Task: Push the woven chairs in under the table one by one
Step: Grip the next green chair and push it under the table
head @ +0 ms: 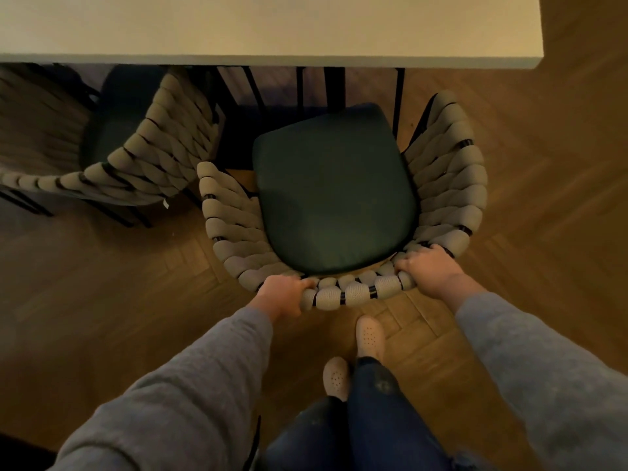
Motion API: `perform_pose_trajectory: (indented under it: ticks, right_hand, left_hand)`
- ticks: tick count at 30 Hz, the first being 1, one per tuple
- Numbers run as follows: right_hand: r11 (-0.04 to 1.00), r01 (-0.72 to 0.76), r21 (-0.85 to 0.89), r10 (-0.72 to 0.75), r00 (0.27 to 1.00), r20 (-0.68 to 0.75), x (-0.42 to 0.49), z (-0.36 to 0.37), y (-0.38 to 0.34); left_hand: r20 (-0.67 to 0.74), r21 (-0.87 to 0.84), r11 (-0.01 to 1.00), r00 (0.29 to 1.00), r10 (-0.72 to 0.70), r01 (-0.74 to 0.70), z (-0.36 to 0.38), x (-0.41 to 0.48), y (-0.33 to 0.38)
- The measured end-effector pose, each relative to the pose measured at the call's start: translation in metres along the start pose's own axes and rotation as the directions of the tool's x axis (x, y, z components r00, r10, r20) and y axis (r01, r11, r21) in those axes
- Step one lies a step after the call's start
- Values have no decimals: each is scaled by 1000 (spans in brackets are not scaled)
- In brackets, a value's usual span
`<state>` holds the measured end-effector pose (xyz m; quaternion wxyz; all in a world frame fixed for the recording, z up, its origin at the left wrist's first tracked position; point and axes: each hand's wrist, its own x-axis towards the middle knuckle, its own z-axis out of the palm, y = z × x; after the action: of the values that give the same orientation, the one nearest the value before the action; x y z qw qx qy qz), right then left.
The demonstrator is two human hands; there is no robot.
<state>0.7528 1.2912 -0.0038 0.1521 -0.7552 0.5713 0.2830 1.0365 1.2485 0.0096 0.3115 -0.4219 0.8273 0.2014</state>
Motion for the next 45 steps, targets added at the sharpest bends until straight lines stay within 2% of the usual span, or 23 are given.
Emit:
perform_pose_trajectory:
  ticks: [10, 19, 28, 35, 40, 45]
  right_hand:
    - [998, 47, 46, -48, 999, 4, 25, -20, 5]
    - [988, 19, 152, -18, 1000, -4, 30, -35, -1]
    - [942, -4, 337, 13, 1000, -24, 54, -64, -39]
    - [919, 7, 394, 13, 999, -47, 88, -95, -81]
    - [922, -4, 388, 22, 999, -42, 109, -105, -98]
    - [933, 11, 359, -1, 1000, -27, 122, -116, -100]
  left_hand:
    - [48, 32, 998, 997, -61, 60, -26, 13, -23]
    - [46, 76, 996, 998, 37, -40, -39, 16, -45]
    - [28, 192, 979, 997, 68, -72, -84, 18, -111]
    - [101, 248, 961, 990, 97, -120, -102, 29, -180]
    - [138, 248, 961, 986, 92, -125, -96, 38, -211]
    - [113, 241, 962, 988, 107, -131, -93, 49, -229]
